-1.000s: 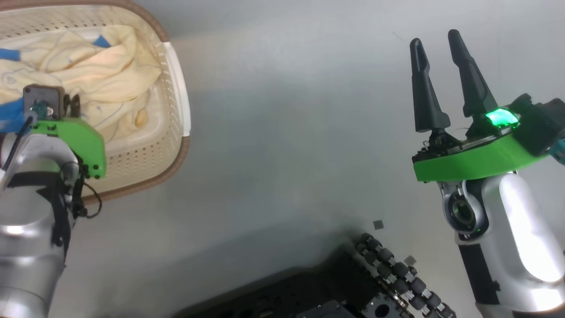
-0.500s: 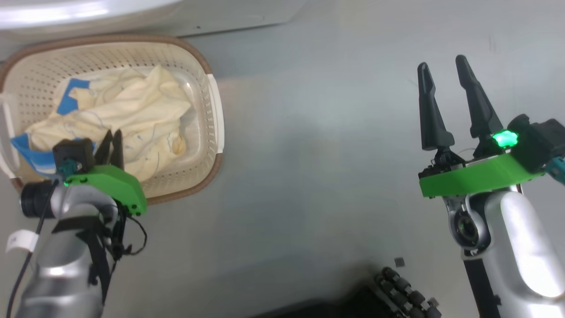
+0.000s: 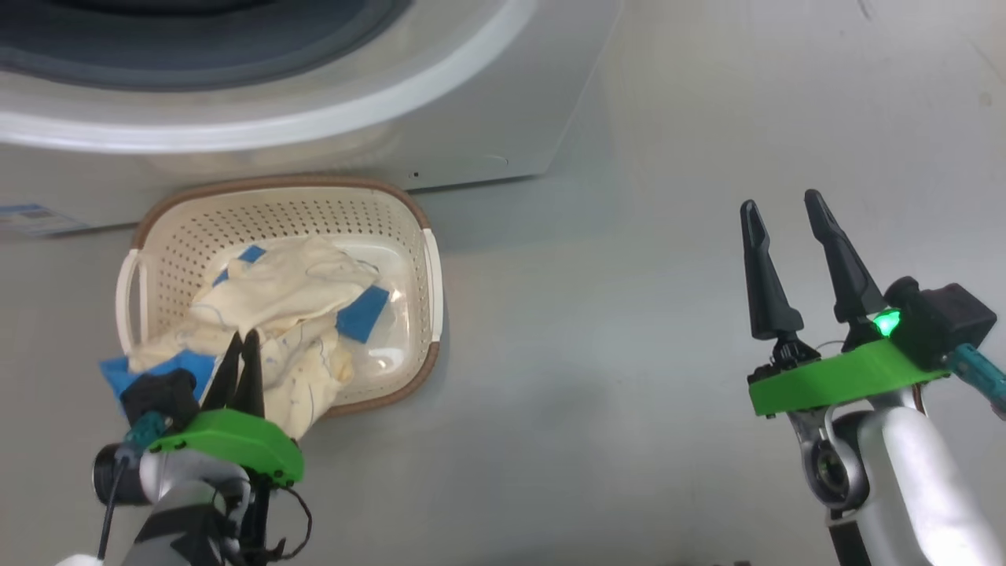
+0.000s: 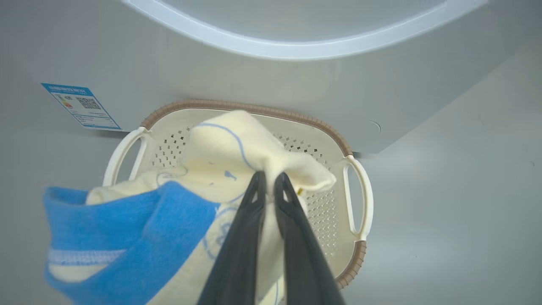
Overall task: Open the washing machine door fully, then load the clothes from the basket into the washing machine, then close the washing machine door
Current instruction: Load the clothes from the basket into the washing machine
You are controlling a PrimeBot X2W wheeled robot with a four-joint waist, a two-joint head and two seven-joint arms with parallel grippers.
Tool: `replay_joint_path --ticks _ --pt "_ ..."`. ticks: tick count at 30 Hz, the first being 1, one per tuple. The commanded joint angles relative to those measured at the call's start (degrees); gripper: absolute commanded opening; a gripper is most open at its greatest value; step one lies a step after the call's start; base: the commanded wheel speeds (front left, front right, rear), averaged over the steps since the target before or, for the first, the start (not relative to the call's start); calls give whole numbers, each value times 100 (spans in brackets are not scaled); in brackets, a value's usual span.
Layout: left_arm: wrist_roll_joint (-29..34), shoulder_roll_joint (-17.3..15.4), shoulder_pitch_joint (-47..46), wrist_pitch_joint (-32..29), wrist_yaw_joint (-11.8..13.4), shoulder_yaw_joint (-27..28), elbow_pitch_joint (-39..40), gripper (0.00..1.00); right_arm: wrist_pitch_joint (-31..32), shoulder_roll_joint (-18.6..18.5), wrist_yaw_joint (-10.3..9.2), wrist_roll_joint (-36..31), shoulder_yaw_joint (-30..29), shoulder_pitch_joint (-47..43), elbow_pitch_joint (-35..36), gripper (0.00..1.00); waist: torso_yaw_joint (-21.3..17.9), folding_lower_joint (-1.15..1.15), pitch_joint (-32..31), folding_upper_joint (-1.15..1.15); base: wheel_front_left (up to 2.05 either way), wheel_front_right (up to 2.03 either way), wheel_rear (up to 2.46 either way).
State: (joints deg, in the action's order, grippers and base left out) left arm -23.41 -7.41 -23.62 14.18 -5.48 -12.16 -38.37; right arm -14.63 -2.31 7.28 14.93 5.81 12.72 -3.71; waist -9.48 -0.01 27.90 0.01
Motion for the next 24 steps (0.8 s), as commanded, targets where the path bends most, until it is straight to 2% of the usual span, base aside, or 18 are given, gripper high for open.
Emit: replay_joint_path --ticks 1,14,24 --pt "77 -61 216 81 20 286 335 0 -37 -56 21 -79 68 -121 143 100 133 1 -408 -1 0 0 0" --pt "436 318 1567 82 -83 936 1813 0 -37 -56 21 -301 -32 -598 80 100 250 1 -1344 -1 0 0 0" --pt "462 438 2307 82 -147 1164 2382 0 -37 -56 21 -387 -95 -962 102 100 276 1 -1893 -1 0 0 0"
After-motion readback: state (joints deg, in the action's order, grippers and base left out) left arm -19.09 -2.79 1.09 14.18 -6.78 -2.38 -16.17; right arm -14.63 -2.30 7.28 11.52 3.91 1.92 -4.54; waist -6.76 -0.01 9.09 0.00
